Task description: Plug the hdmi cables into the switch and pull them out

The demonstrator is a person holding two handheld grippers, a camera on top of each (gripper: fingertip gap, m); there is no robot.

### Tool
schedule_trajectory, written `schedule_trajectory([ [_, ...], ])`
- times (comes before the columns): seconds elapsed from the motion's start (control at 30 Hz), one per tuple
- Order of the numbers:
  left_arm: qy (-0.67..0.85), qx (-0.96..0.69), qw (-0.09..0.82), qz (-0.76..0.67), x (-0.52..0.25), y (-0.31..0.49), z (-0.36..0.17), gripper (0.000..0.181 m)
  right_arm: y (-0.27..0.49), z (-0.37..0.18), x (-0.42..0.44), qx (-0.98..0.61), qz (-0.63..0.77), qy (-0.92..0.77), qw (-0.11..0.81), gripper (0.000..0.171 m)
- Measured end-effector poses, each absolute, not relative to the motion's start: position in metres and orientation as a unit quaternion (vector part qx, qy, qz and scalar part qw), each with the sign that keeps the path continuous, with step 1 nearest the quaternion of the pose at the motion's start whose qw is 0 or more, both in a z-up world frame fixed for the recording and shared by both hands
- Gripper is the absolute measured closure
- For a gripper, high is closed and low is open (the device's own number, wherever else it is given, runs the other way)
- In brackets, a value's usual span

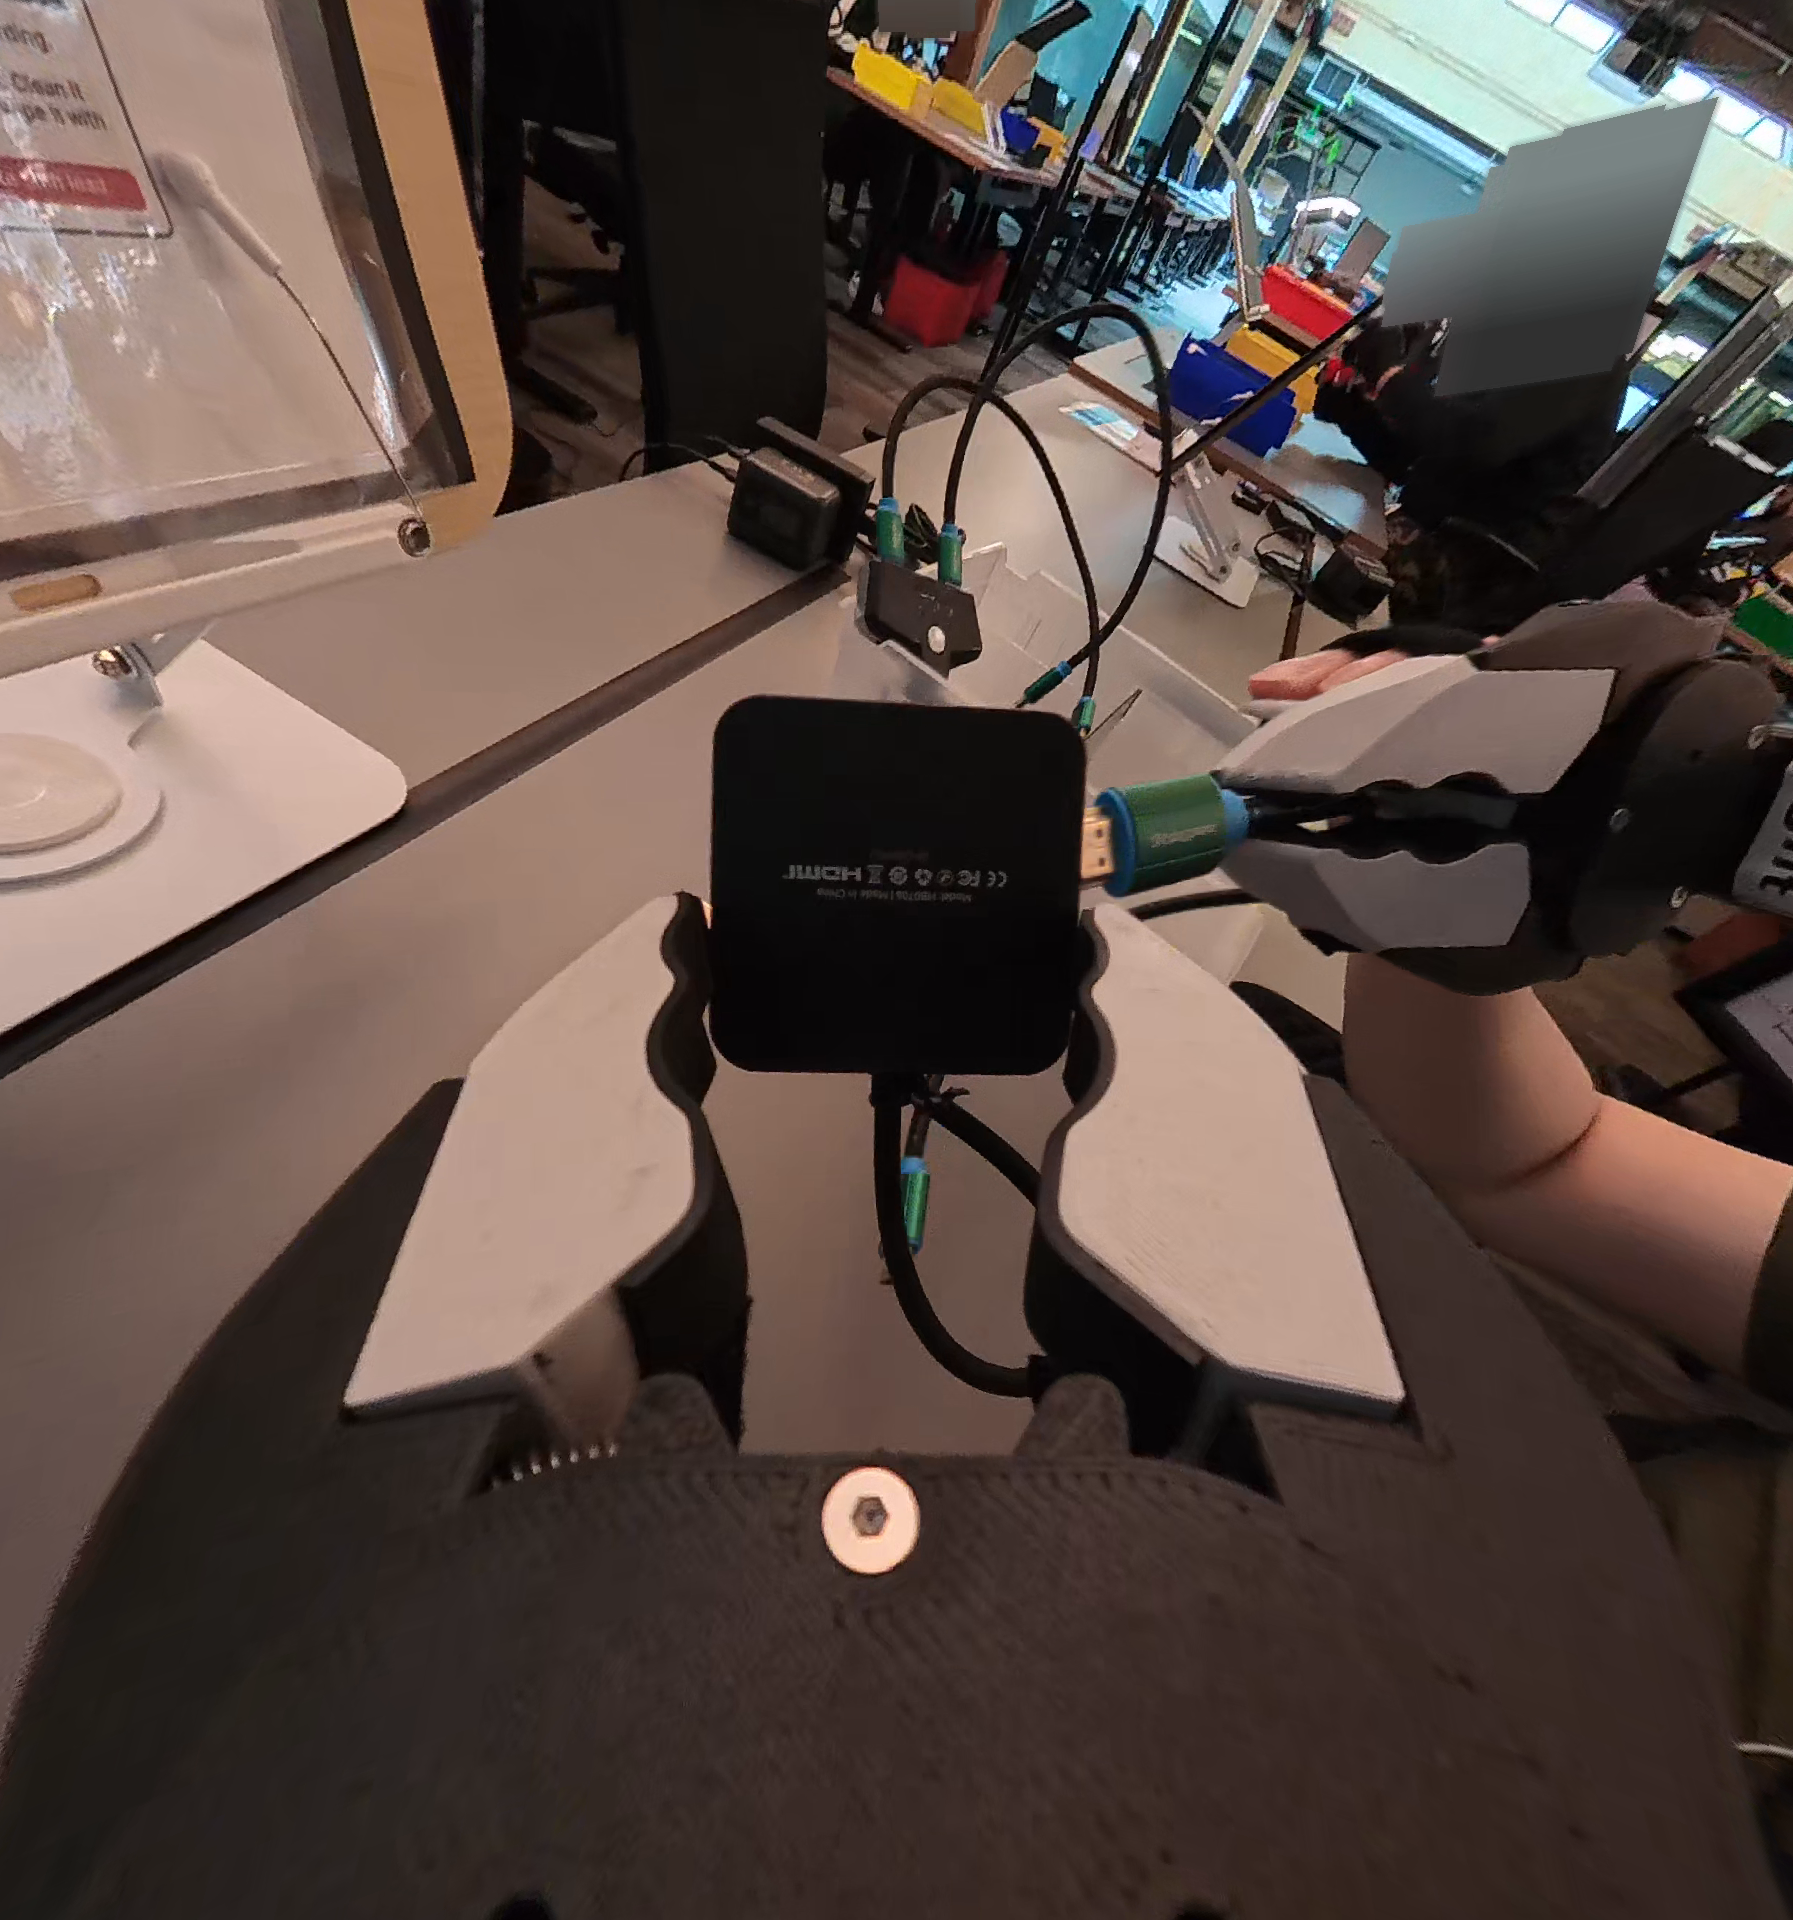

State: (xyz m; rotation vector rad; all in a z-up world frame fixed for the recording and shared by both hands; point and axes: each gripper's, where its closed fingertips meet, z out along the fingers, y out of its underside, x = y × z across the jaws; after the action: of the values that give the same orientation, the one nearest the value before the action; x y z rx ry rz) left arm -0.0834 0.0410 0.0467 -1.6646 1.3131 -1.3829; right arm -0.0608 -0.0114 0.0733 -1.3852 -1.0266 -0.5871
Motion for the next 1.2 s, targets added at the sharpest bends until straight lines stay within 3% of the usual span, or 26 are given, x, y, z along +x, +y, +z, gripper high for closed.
schedule_trajectory([
  [1.2,0.464,-0.598,0.518,-0.400,-0.087,0.041,0.086,0.113,-0.013,0.091,-0.055,-0.627,-0.300,-0.353,0.627,0.164],
])
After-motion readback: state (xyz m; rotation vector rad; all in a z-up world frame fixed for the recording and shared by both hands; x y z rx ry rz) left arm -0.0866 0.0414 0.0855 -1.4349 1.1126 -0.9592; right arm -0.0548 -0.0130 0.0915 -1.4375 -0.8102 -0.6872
